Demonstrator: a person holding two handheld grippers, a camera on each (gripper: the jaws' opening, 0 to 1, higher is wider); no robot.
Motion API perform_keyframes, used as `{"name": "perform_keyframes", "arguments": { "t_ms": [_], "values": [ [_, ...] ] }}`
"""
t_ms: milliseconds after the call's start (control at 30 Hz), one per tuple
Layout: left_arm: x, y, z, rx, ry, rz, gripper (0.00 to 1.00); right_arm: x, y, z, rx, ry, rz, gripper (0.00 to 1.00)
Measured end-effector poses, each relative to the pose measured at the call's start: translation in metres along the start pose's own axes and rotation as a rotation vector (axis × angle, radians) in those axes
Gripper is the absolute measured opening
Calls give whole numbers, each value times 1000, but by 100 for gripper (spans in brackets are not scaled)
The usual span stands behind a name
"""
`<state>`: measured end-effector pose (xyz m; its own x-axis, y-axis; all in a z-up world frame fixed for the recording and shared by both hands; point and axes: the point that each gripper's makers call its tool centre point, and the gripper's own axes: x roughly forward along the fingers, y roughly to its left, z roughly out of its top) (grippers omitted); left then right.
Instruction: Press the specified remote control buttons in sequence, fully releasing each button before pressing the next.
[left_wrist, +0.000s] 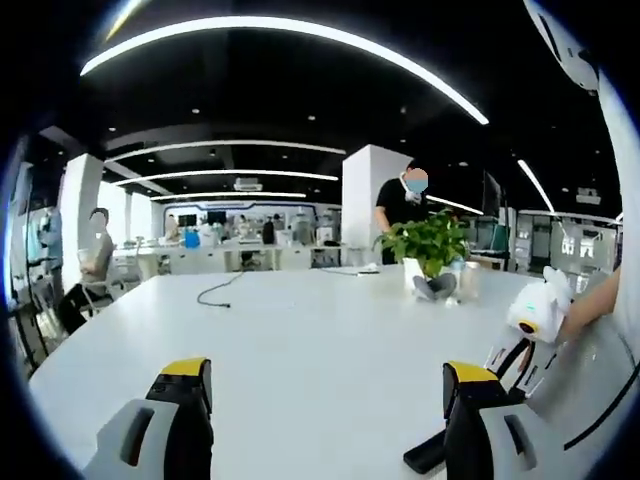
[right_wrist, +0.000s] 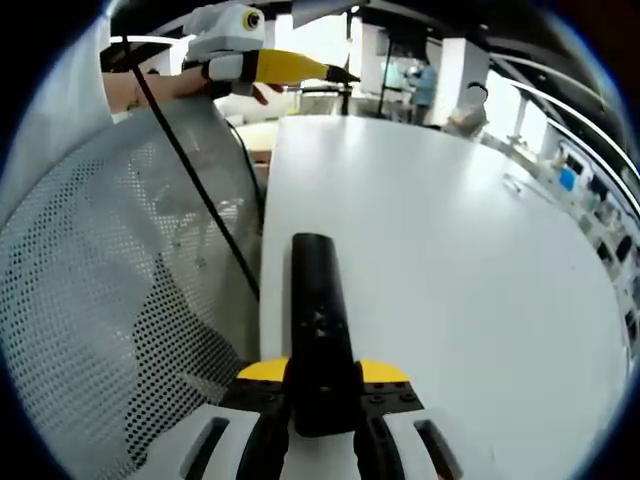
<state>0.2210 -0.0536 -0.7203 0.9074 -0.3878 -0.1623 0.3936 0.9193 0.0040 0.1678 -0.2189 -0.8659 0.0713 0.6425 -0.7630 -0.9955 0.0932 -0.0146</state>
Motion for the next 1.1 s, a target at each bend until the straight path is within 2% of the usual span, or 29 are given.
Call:
{"name": "perform_keyframes", "arguments": {
  "t_ms": [33,133,233,300,367,433,500,567,833,1100],
  "values": [
    [0,0,1,23,-4,5,100,0,0,0,1,-1,-1,21],
    [-1,-1,-2,14,-4,-1,99,0,0,0,2,-3,-1,21],
    [-1,1,-10,31,39,5,99,0,0,0,10,-5,-4,21],
    [-1,-1,-13,43,49,-17,99,0,0,1,-6,-15,-7,21],
    [-2,-2,-18,3,76,-25,100,0,-1,1,8,-18,-7,21],
    [-3,1,-16,-4,57,-20,100,1,-1,1,10,-14,-9,21],
    [-5,5,-8,-30,12,-8,100,1,-1,2,10,-12,-11,21],
    [-6,7,-7,-40,3,1,100,1,-1,2,12,-10,-11,21],
    [-4,4,-10,16,25,-5,100,1,-1,2,7,5,-6,21],
    [-4,4,-11,4,27,-11,100,1,-2,2,4,26,-2,21]
  ]
}}
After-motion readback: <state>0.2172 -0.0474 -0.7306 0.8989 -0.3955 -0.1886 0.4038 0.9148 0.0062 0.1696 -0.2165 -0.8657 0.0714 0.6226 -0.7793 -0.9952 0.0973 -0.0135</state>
